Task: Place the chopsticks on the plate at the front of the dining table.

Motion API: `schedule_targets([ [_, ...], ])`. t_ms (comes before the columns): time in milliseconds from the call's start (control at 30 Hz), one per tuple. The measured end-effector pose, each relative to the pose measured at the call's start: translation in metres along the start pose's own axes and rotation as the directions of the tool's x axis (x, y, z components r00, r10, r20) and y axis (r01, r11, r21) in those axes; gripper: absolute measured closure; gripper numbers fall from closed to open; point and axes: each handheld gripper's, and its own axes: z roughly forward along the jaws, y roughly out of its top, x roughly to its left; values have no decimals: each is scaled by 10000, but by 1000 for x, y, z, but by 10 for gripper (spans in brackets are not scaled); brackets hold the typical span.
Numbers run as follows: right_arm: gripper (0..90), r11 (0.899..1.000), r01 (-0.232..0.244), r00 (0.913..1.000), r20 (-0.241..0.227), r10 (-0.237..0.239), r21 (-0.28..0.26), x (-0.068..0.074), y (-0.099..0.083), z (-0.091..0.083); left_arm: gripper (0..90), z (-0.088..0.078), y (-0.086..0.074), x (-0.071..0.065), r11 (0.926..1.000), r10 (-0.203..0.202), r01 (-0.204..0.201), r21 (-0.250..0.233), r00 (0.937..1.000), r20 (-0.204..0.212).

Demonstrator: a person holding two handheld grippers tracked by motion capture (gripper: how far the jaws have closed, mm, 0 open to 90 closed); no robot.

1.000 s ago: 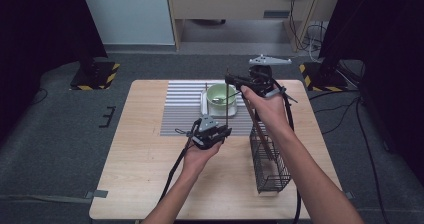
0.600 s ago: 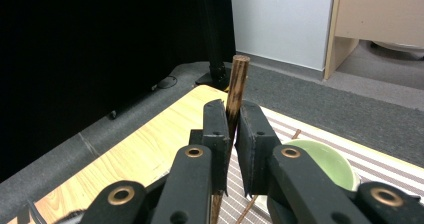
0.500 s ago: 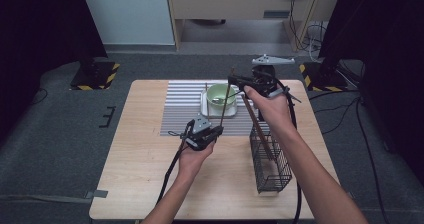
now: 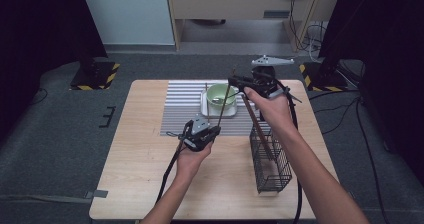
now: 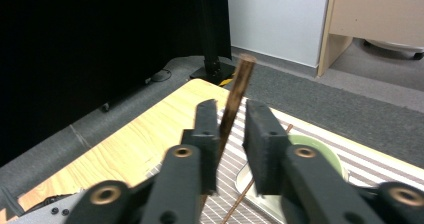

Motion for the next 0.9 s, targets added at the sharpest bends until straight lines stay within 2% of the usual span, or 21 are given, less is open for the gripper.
schedule_targets([
  [433, 512, 9993, 318, 9992, 252, -323, 219, 2, -2, 1, 865, -2, -3, 8, 9997, -224, 224, 13, 9993, -296],
  [500, 500, 9990, 371, 9990, 258, -377, 236, 2, -3, 0, 864, -3, -5, 10, 9997, -252, 254, 49, 9992, -322],
  [600, 464, 9980, 554, 9979, 306, -563, 307, 2, -8, -2, 864, -4, -6, 13, 9999, -73, 79, 127, 9989, -455],
  [900, 359, 9950, 731, 9927, 911, -793, 687, -17, -21, -11, 864, -13, -9, 20, 9995, -318, 320, 20, 9971, -689],
])
